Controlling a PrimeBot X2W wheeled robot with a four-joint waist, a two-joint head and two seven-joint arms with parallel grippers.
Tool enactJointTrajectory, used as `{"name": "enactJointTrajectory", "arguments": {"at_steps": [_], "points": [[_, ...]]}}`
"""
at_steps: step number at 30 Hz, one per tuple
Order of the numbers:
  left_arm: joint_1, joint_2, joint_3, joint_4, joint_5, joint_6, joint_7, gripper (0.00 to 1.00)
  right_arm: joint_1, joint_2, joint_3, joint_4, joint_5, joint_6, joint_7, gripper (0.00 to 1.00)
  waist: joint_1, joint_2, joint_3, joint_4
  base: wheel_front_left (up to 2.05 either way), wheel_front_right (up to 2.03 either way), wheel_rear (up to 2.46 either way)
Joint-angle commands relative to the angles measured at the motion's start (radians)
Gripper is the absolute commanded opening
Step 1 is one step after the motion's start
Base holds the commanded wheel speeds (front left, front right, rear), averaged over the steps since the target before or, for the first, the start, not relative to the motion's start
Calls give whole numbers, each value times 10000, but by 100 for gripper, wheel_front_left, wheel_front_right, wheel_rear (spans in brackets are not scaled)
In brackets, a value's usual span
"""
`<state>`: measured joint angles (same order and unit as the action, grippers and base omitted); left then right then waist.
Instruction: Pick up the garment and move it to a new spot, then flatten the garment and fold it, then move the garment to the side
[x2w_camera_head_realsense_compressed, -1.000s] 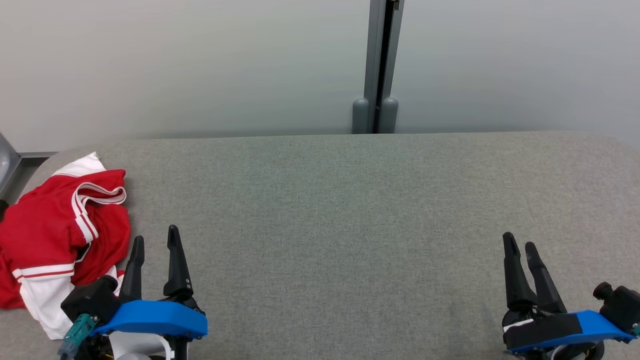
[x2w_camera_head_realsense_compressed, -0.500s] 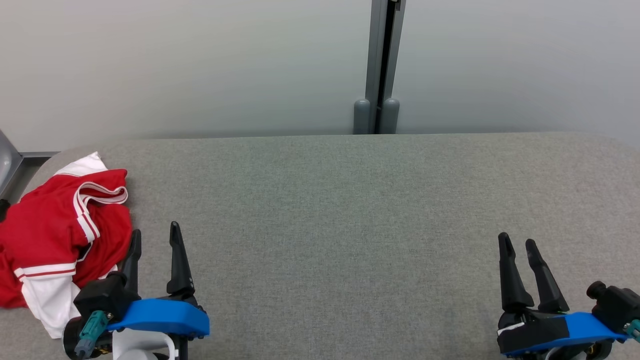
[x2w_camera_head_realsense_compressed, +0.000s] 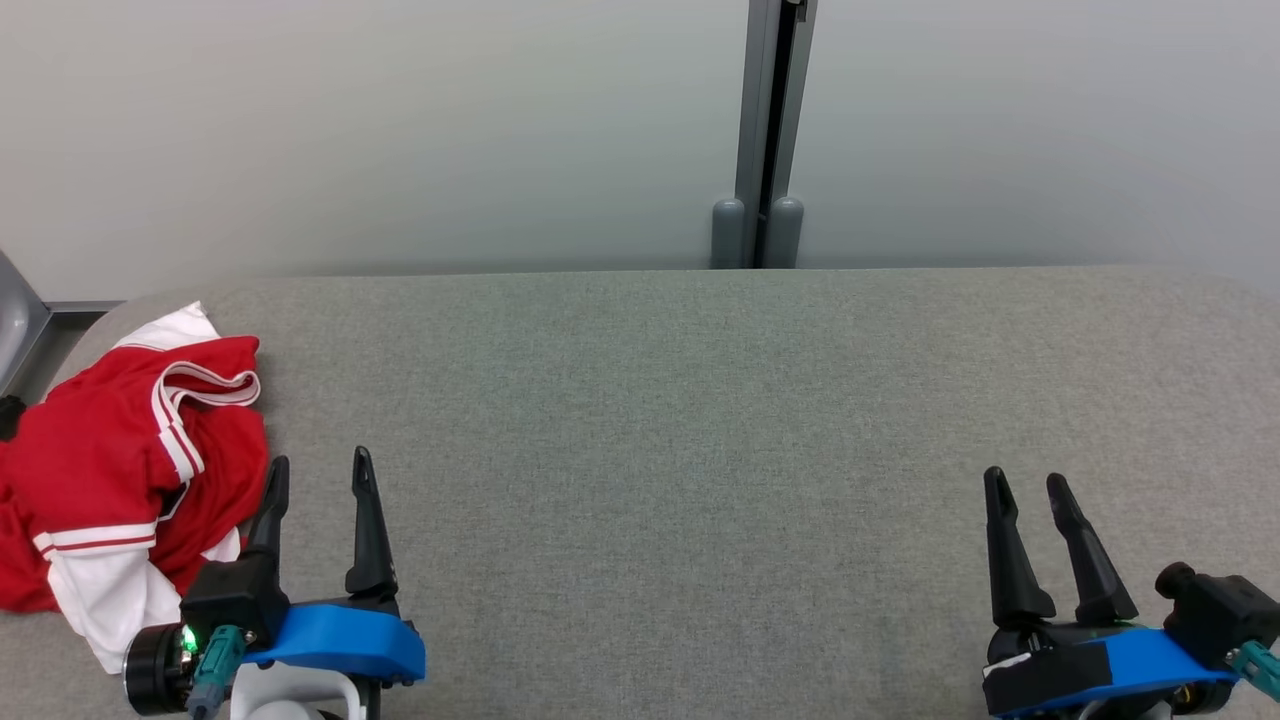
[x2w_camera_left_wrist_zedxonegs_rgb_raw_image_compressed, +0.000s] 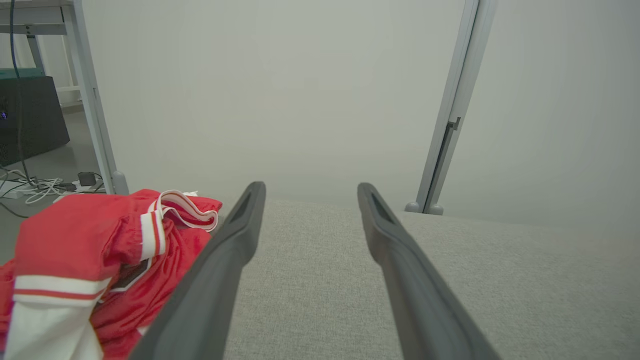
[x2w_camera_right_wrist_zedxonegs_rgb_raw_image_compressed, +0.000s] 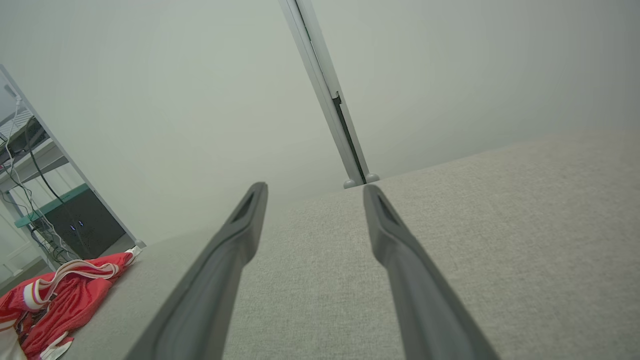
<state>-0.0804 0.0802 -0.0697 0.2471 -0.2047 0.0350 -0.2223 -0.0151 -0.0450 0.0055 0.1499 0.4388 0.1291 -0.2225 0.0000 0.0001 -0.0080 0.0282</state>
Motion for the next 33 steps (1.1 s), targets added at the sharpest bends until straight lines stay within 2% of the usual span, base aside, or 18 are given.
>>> {"name": "enactJointTrajectory", "arguments": {"at_steps": [1, 21, 33], "points": [[-137, 43, 3, -12, 240, 33, -94, 100, 126, -80, 27, -48, -241, 22, -94, 100, 0, -1, -1, 3, 0, 0, 0], [-219, 38, -228, 288, 1390, 175, -455, 100, 201, -86, 83, 21, -1579, 28, -457, 100, 0, -1, -13, 65, 0, 0, 0], [-185, -24, -149, 463, 775, -13, -445, 100, 166, -83, 108, 203, -1504, 28, -436, 100, 0, -1, -34, 69, 0, 0, 0]]}}
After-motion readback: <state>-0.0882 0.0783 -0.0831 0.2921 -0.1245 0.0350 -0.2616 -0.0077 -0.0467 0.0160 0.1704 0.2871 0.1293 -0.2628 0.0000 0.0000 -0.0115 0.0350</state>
